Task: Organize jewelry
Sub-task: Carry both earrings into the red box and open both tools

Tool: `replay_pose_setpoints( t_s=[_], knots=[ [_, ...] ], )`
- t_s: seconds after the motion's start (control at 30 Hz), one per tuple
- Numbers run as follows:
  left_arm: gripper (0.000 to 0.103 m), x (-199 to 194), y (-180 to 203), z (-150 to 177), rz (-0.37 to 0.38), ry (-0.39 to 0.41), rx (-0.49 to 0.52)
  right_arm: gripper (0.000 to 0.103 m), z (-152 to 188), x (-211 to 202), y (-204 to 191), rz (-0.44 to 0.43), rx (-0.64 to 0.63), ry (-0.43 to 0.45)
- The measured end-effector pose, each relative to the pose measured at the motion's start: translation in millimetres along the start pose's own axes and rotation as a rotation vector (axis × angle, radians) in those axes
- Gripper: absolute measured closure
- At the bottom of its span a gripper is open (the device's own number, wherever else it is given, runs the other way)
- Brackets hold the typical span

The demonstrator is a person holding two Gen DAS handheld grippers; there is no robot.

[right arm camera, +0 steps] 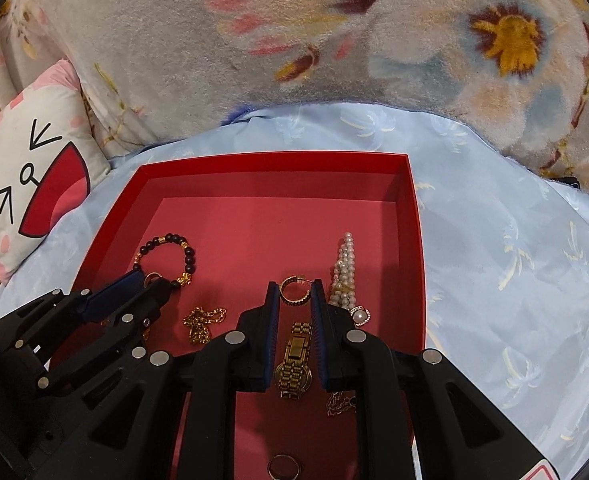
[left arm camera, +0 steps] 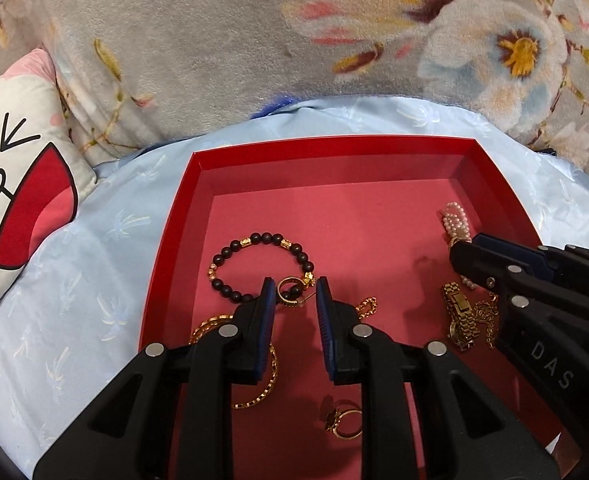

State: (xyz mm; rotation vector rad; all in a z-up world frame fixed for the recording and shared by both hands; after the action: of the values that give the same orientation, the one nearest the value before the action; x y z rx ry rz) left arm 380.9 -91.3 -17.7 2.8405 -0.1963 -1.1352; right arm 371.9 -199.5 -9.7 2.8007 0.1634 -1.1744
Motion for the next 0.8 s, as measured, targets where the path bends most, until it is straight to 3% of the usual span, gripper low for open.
replay_pose_setpoints(
  t_s=[0.3, 0.47, 0.6, 0.8],
  knots=[
    [0.082, 2.5, 0.0, 0.1, 0.004, -0.007, -0.004, 0.088, -3.3, 6.7, -2.3, 0.020, -0.014, -0.002],
    [0.069, 1.5, -1.6, 0.8, -0.005, -0.001, -0.009, 0.084, -4.4, 4.0, -2.8, 0.029, -0.016, 0.013],
    [0.068, -0.3, -2.9, 0.9, -0.010, 0.004, -0.014, 0.076, -2.2, -3.2, -1.3, 0.031, -0.011, 0.033],
    [0.068, -10.8, -10.8, -3.2, -0.018, 0.021, -0.031, 0.075, 4.4, -23.3, 0.4, 0.040, -0.028, 0.052]
  ],
)
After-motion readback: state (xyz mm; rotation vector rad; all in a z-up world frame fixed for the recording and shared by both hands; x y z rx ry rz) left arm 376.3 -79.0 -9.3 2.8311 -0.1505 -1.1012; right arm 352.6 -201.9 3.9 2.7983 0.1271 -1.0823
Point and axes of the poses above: each gripper's, at about its wrist camera, not at the fingertips, and x roughly the way its jaws point, y to its right, z to its underside, the point moved 8 cm from there along x, roughly the way its jaws point, and after that the axes turned 13 degrees about -x, right-handed, at the moved point
